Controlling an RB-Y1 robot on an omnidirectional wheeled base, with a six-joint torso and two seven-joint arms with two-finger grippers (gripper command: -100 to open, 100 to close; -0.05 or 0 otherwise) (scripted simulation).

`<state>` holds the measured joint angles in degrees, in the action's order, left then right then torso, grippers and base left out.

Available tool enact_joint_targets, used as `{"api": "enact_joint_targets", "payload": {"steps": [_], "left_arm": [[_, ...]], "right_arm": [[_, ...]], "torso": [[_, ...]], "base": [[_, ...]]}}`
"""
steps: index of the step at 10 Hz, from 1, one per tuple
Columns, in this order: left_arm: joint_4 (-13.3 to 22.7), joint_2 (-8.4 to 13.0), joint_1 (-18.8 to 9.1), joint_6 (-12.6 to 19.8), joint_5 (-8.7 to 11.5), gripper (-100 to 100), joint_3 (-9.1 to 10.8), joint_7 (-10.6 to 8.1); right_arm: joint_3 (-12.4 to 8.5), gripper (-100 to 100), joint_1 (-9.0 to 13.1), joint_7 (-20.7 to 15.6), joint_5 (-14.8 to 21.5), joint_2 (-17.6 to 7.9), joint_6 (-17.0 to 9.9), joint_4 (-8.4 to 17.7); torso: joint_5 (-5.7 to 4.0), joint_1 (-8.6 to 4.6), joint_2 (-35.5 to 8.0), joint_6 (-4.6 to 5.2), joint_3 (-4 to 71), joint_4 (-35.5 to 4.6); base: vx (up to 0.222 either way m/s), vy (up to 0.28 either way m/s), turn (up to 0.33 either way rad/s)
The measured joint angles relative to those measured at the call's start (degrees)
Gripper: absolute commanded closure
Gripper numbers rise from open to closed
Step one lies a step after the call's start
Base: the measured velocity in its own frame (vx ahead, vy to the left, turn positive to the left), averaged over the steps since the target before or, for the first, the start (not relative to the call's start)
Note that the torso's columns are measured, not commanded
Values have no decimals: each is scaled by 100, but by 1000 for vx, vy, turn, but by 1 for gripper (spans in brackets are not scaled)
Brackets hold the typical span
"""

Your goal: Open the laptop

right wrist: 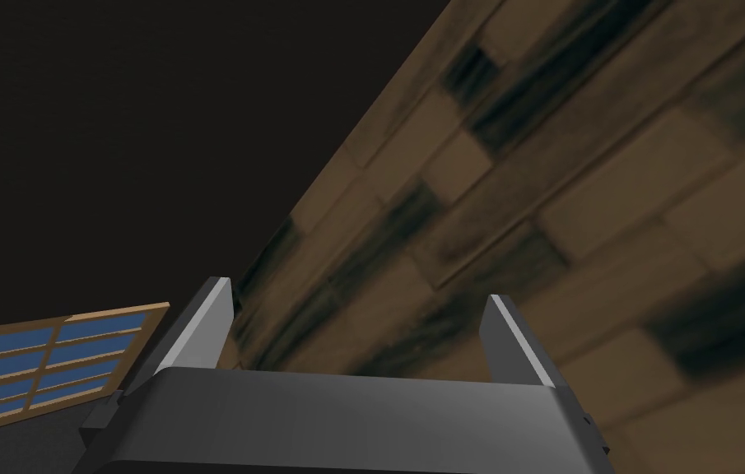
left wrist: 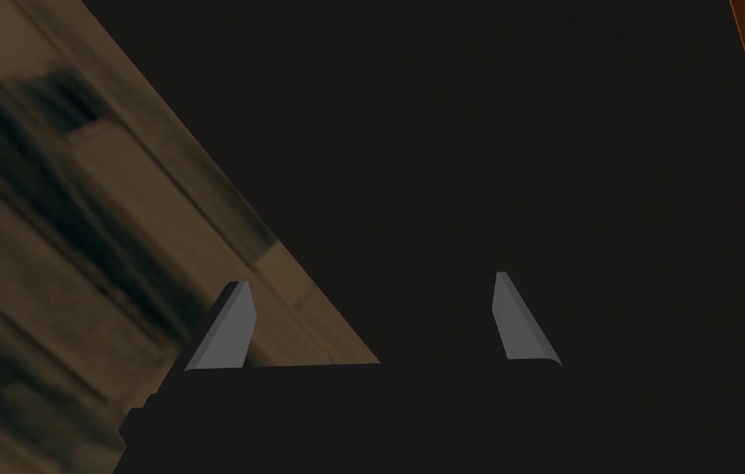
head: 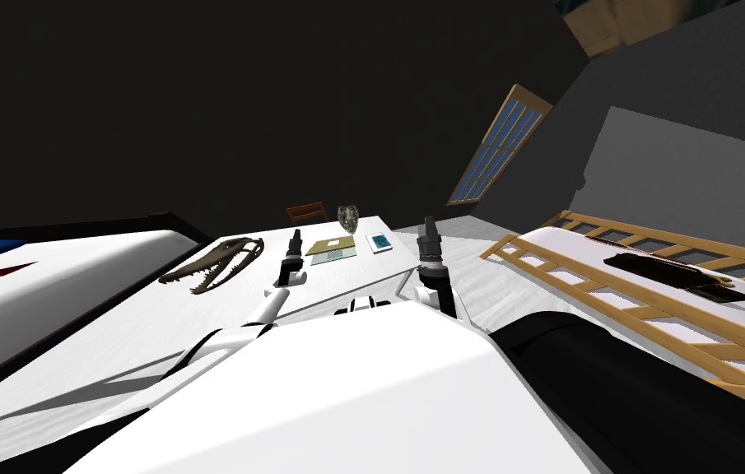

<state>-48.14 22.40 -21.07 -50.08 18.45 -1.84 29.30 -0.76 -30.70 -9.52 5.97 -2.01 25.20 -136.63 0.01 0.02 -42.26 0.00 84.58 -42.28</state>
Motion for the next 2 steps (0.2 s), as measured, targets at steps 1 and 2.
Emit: {"api": "enact_joint_targets", "payload": {"steps": [1,2], "left_arm": [[0,0,0,0,0,0,0,0],[0,0,0,0,0,0,0,0]], "right_arm": [[0,0,0,0,0,0,0,0],[0,0,0,0,0,0,0,0]], "torso": [[-1,-2,-3,0,-2,-1],[-1,-2,-4,0,-2,-1]], "base": [[0,0,0],[0,0,0]]}}
